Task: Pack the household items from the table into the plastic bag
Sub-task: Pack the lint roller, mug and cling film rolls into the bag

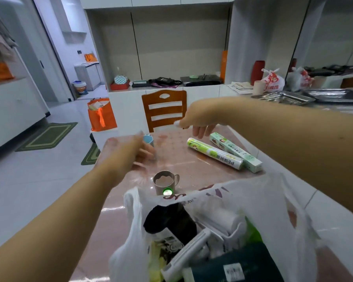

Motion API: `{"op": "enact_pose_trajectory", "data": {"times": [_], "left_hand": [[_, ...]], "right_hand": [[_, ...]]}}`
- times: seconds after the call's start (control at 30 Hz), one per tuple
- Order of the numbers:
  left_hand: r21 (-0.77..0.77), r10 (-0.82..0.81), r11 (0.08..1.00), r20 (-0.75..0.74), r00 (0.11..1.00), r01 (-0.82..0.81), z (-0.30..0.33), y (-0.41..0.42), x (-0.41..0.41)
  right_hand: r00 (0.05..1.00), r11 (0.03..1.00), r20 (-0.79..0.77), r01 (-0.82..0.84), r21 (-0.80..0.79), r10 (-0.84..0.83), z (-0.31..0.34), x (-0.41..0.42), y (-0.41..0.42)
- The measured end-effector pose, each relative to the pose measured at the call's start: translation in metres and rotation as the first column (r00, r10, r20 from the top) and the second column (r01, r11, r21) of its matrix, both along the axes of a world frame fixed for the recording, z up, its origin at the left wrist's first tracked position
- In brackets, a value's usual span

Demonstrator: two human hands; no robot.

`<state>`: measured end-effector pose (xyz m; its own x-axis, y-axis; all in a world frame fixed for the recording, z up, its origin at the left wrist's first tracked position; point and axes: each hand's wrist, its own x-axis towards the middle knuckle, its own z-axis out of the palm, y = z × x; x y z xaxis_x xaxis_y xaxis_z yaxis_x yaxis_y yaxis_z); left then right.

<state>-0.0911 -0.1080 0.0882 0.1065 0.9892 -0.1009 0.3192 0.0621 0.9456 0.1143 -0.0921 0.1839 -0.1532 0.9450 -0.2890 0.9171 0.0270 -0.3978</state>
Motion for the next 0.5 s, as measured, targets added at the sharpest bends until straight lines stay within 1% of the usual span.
{"op": "enact_pose_trajectory", "data": {"times": [0.03, 0.13, 0.23, 0.3, 0.37, 0.43, 0.5], "left_hand": [[-0.069, -0.003, 0.998, -0.069, 0.998, -0.001, -0.012, 0.008, 0.005], [-0.274, -0.092, 0.962, -0.248, 0.964, 0.021, -0.06, 0.029, 0.017], [-0.401, -0.149, 0.916, -0.362, 0.92, -0.009, -0.098, 0.044, 0.017], [-0.462, -0.172, 0.887, -0.366, 0.915, -0.018, -0.116, 0.051, 0.016], [-0.476, -0.152, 0.879, -0.323, 0.934, -0.022, -0.128, 0.057, 0.018], [-0.437, -0.082, 0.898, -0.275, 0.958, -0.049, -0.135, 0.064, 0.021], [-0.386, -0.015, 0.918, -0.271, 0.962, -0.094, -0.138, 0.07, 0.024]], "right_hand": [[1.0, 0.999, 0.017, -0.014, -0.039, 0.014, -0.014, -0.004, 0.012], [0.999, 0.974, 0.01, -0.04, -0.221, 0.043, -0.066, -0.015, 0.039], [0.996, 0.937, 0.01, -0.075, -0.341, 0.084, -0.107, -0.019, 0.053], [0.996, 0.924, -0.023, -0.087, -0.373, 0.084, -0.124, -0.019, 0.058], [0.996, 0.925, -0.057, -0.089, -0.369, 0.073, -0.134, -0.019, 0.062], [0.995, 0.93, -0.066, -0.09, -0.357, 0.071, -0.143, -0.018, 0.065], [0.995, 0.932, -0.069, -0.093, -0.349, 0.074, -0.151, -0.017, 0.065]]}}
